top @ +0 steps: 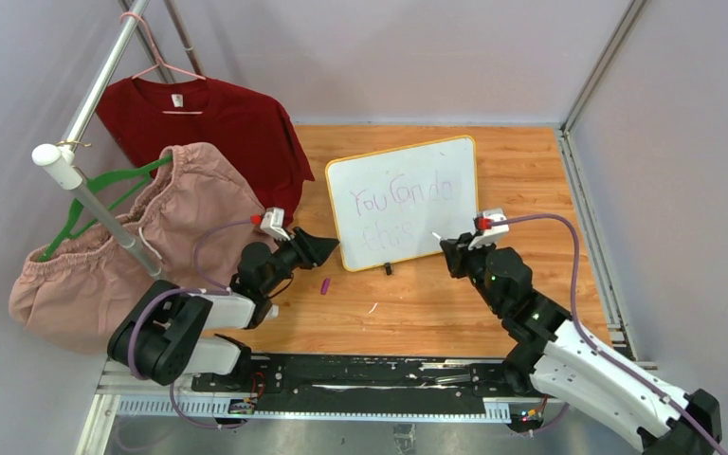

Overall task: Write a sentence on the whiteboard
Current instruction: Close the whiteboard marker at the center of the board.

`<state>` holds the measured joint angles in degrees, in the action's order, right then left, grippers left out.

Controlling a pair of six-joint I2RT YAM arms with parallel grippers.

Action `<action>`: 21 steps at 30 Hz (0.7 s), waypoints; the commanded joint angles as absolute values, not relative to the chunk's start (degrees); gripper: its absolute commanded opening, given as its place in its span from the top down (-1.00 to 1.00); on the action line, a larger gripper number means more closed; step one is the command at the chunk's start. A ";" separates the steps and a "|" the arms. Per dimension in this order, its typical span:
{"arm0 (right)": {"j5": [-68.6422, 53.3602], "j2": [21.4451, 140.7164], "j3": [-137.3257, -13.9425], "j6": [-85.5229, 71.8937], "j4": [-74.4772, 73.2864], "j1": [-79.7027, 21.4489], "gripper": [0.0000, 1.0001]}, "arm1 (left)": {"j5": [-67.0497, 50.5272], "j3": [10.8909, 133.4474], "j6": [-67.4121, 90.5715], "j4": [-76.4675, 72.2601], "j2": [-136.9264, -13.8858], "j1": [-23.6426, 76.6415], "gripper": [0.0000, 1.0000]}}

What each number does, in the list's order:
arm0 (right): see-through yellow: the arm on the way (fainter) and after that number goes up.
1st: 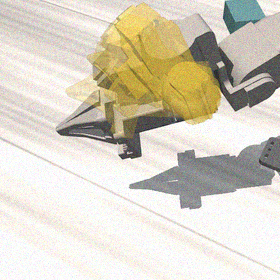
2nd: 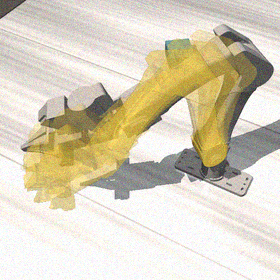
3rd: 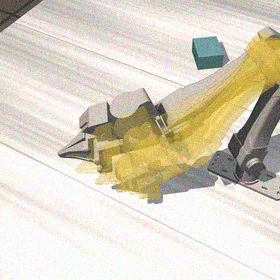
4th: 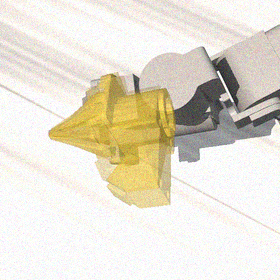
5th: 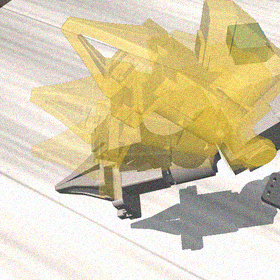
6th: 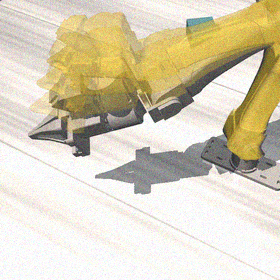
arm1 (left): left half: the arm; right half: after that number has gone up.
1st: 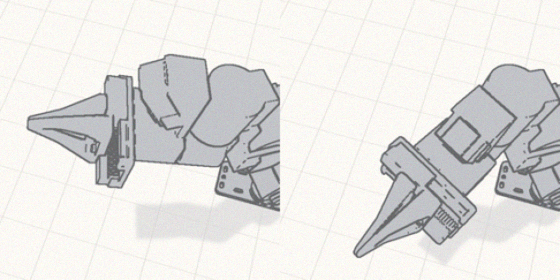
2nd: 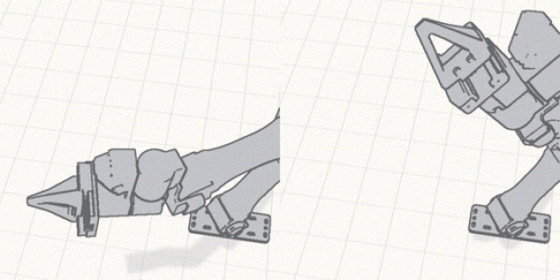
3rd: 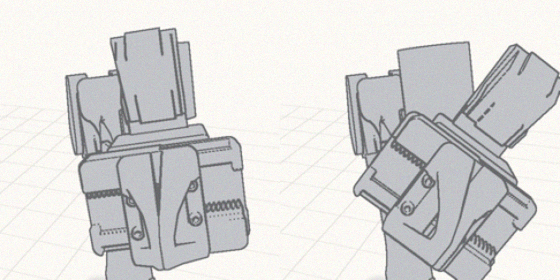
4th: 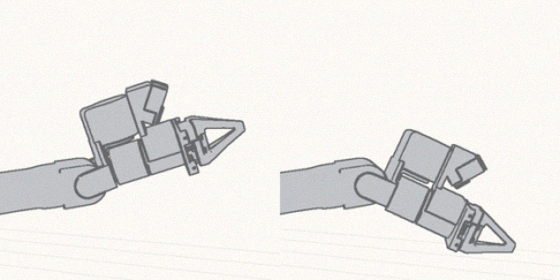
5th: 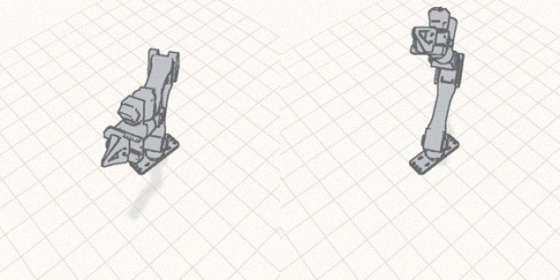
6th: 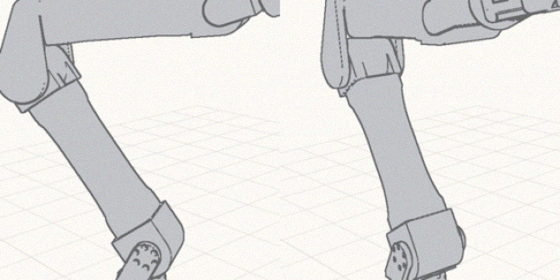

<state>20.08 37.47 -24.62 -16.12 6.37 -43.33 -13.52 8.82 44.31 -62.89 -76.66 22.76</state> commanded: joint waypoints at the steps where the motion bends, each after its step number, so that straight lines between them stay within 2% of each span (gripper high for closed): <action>1: 13.36 31.45 -28.39 -13.42 -2.12 -42.73 1.00 | -11.73 9.39 43.85 -58.66 -73.56 23.29 -0.10; 11: -2.83 22.14 -36.51 -14.35 -15.95 -42.83 1.00 | -8.61 10.31 43.19 -37.96 -58.55 23.29 -0.20; 15: -4.77 21.30 -38.58 -14.29 -19.18 -42.80 1.00 | -7.99 11.65 43.00 -25.95 -51.78 23.75 -0.21; 21: -1.89 19.59 -36.72 -14.14 -20.00 -42.89 1.00 | -2.30 17.66 41.72 0.04 -46.24 24.26 -0.21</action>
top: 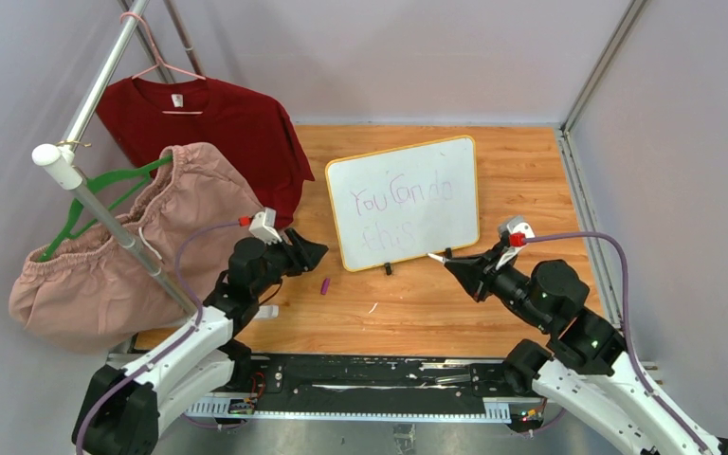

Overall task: Write a sentence on the whiteboard
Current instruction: Close the whiteboard marker at the center of the board.

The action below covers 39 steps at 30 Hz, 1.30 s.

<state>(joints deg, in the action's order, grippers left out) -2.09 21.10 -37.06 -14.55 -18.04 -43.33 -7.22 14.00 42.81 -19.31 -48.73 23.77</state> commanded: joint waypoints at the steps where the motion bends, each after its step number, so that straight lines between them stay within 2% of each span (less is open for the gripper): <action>1: -1.75 19.47 -36.32 -14.04 -19.42 -42.80 1.00 | -1.44 17.96 42.09 2.81 -46.17 24.26 -0.19; 6: -0.54 19.38 -33.51 -15.84 -15.60 -42.75 1.00 | -1.36 19.32 42.22 8.88 -48.16 25.23 -0.18; 17: -0.09 19.27 -30.66 -16.41 -13.17 -42.86 1.00 | 7.99 28.36 34.00 17.00 -58.15 33.07 -0.17; 25: 3.42 18.38 -33.66 -14.07 -17.55 -42.80 1.00 | 11.82 36.06 28.17 23.23 -68.61 40.30 -0.15; 32: 6.75 17.41 -39.88 -9.49 -22.93 -42.84 1.00 | 10.46 37.24 26.54 22.81 -72.56 40.61 -0.15; 39: 7.80 16.87 -40.97 -8.82 -23.38 -42.77 1.00 | 8.57 38.94 25.85 23.39 -75.61 40.69 -0.11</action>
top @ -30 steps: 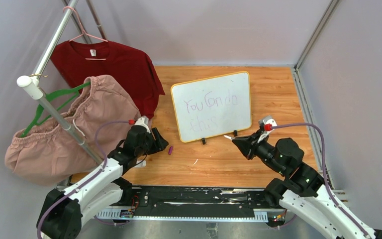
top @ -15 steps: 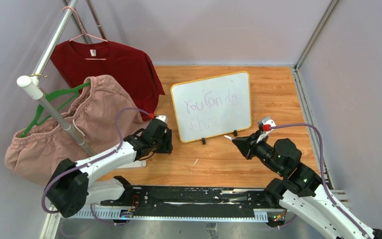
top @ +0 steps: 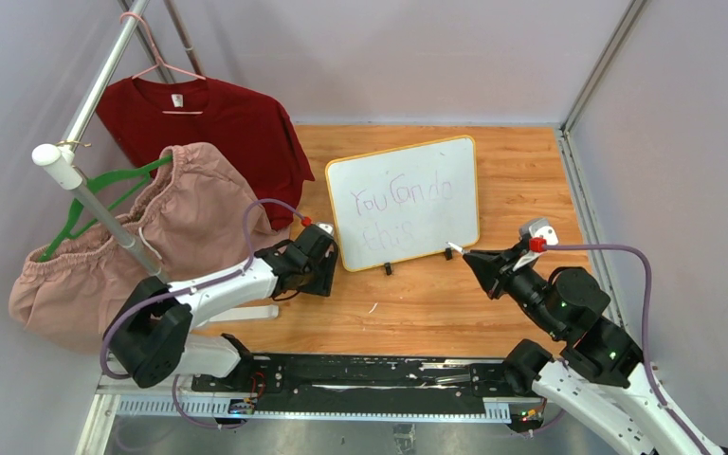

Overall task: Write a sentence on the whiteboard
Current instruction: Close the whiteboard marker at the center of the board.

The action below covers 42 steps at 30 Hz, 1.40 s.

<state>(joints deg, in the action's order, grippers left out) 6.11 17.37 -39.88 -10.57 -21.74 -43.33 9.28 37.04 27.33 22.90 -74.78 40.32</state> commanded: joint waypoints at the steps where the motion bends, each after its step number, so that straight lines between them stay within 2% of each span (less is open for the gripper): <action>1: 7.74 16.85 -40.85 -8.89 -23.38 -42.74 1.00 | 8.34 39.01 25.84 23.27 -75.93 40.69 -0.10; 14: 7.32 16.24 -39.46 -10.04 -22.15 -42.83 1.00 | 9.26 41.07 26.09 21.58 -80.90 41.04 -0.03; 22: 7.77 15.71 -39.30 -10.12 -22.20 -42.73 1.00 | 10.02 38.65 27.76 19.53 -80.71 41.04 0.12; 37: 7.30 15.86 -37.14 -11.75 -19.79 -42.87 1.00 | 9.09 31.80 33.68 18.28 -75.19 44.03 0.74; 42: 7.29 15.56 -36.43 -12.83 -19.02 -42.79 1.00 | 12.79 29.99 42.08 19.23 -72.85 47.14 0.96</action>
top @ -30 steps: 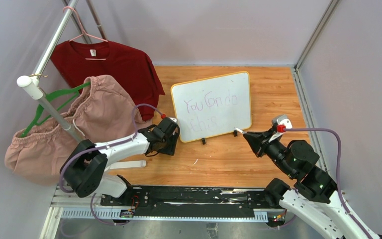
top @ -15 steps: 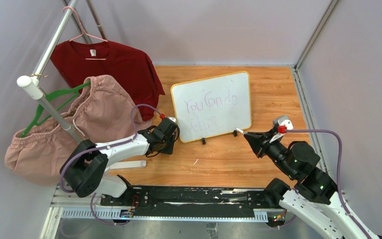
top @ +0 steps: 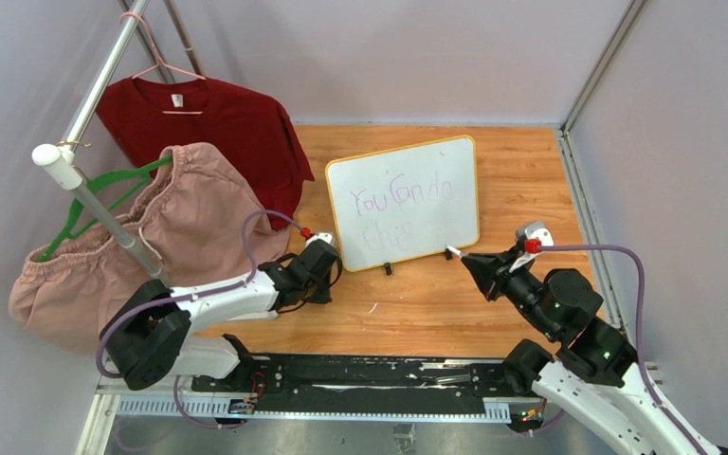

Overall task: Write a sentence on the whiteboard
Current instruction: Close the whiteboard marker at the center of the board.

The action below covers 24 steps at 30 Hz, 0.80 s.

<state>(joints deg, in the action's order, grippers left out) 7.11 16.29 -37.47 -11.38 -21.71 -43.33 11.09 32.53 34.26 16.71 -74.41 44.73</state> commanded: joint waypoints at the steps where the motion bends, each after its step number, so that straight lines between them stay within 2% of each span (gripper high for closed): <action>1: 7.25 15.44 -36.32 -12.94 -18.87 -42.81 1.00 | 13.02 29.57 44.09 19.25 -72.25 47.62 0.99; 5: 7.06 15.44 -35.88 -13.33 -18.38 -42.80 1.00 | 14.17 28.81 49.46 20.03 -70.92 50.15 0.92; 12: 7.27 15.16 -35.86 -13.10 -18.53 -42.78 1.00 | 14.07 29.92 48.92 21.36 -71.41 51.42 0.25; 14: 7.38 14.97 -35.94 -13.04 -18.83 -42.74 1.00 | 14.11 30.85 47.81 21.95 -71.51 51.42 0.15; 18: 7.59 14.48 -35.73 -13.07 -19.16 -42.87 1.00 | 15.35 33.99 43.73 23.93 -73.01 51.42 0.08; 24: 7.99 14.31 -36.01 -12.46 -19.75 -42.83 1.00 | 14.34 39.23 37.08 27.75 -78.50 51.41 0.09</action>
<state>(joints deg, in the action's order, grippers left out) 7.11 15.09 -36.05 -12.53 -20.56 -43.33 13.98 35.88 42.17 24.18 -75.83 50.87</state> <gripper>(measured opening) 0.138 0.458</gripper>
